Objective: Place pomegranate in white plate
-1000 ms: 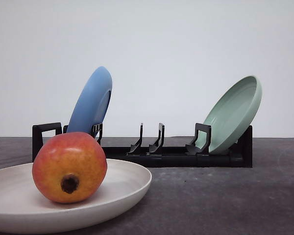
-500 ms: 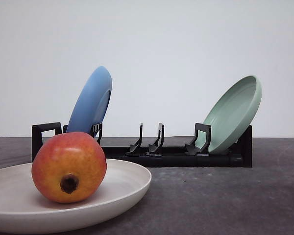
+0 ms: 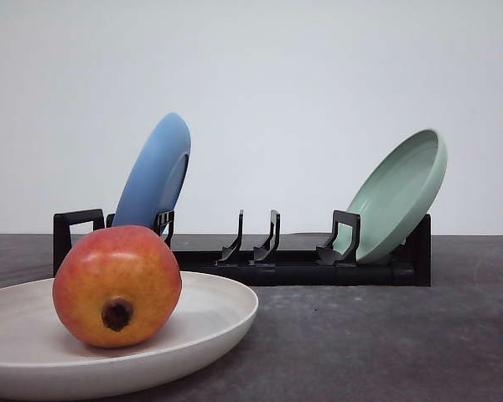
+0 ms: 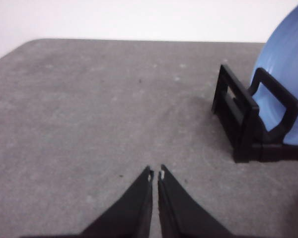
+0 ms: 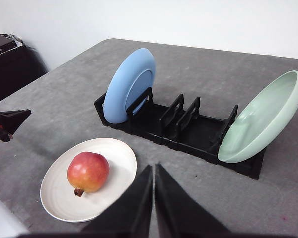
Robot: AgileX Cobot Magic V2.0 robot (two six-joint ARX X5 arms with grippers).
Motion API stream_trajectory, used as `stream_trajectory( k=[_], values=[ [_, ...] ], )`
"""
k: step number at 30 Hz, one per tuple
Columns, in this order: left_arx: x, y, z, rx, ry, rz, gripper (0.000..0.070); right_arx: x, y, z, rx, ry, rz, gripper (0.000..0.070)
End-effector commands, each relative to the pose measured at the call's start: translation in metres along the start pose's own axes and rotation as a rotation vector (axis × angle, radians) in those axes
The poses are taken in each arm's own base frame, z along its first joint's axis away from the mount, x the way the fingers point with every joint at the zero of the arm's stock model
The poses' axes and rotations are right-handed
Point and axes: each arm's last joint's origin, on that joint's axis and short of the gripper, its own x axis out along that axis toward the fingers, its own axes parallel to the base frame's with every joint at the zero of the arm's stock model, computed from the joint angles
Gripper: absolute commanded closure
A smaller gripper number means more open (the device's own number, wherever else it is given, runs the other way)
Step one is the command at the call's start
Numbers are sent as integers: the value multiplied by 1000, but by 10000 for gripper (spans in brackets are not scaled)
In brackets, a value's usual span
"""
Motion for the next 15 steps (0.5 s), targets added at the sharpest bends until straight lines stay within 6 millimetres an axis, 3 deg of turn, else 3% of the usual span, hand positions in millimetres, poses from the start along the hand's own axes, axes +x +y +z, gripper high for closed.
stream_trajectory(
  k=[1, 15],
  values=[
    [1, 1, -3, 39, 8, 8, 700, -2, 1, 3, -6, -17, 10, 699],
    [0, 4, -3, 32, -3, 35, 700, -2, 1, 3, -7, -18, 10, 699]
  ],
)
